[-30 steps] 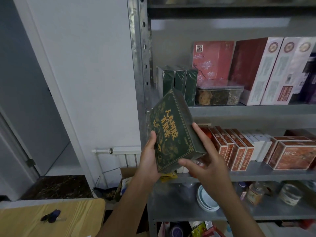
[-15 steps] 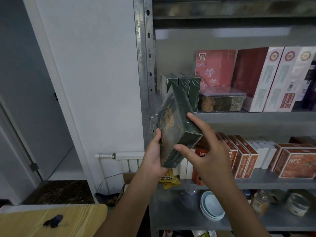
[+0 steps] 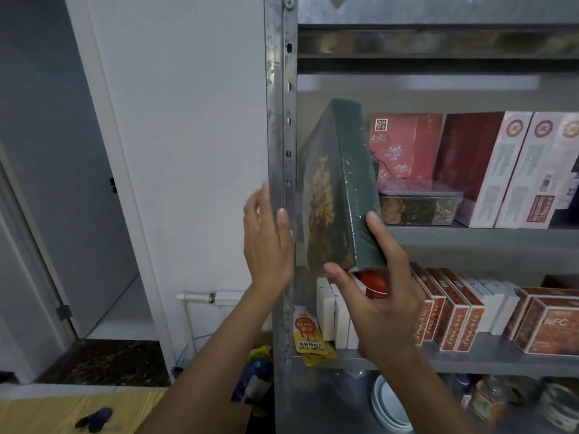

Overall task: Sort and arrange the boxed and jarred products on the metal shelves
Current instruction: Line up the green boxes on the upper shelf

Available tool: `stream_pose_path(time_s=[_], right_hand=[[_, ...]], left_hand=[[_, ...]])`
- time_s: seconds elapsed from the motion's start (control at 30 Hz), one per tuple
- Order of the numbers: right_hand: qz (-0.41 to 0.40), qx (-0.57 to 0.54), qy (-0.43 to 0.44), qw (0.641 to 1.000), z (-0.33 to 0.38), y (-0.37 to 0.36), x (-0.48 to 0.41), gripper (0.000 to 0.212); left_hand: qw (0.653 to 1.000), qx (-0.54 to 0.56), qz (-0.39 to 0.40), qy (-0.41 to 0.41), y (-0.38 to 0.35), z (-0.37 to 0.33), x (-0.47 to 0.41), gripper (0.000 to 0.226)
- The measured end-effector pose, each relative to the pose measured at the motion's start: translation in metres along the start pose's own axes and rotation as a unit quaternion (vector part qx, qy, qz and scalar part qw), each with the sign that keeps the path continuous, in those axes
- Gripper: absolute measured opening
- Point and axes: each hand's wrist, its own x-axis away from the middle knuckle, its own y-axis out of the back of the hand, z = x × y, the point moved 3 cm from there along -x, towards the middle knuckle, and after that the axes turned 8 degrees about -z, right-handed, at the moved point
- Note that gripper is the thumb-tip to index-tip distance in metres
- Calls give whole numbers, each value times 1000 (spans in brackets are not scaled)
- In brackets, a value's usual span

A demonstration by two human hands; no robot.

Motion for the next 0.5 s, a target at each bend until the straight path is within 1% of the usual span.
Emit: stream_pose_path(time_s=[0.03,0.1,0.13,0.2,0.27,0.3,0.4,0.5], right_hand=[[-8,-6,7,1000,-3,-5,-3,61],[-24,-6,17,1000,-11,-14,-10,59],[-31,-4,22,999,-15,-20,-14,58],[-34,-6,29,999,-22,-31,-20,58],[-31,-1,45,999,-29,-42,-22,58],[-30,6,57,998,-32,-46,-22,58],[-26,27,89,995,-40,-57,-17,57],[-38,41,96,994,-44,-58,-9,54]], left_hand=[[999,-36,-21,-29,-3,8,-10,54],[987,-116,-22,-110,-12,26,-28,58],[977,-152,-5,-152,-19,36,-35,59],[963,-183,43,-193,-34,55,-43,63],[962,-174,71,-197,-46,68,-43,66],[964,-165,72,-195,-51,71,-42,67],[972,-123,55,-192,-58,78,-41,64],[978,-94,28,-185,-61,81,-42,58]])
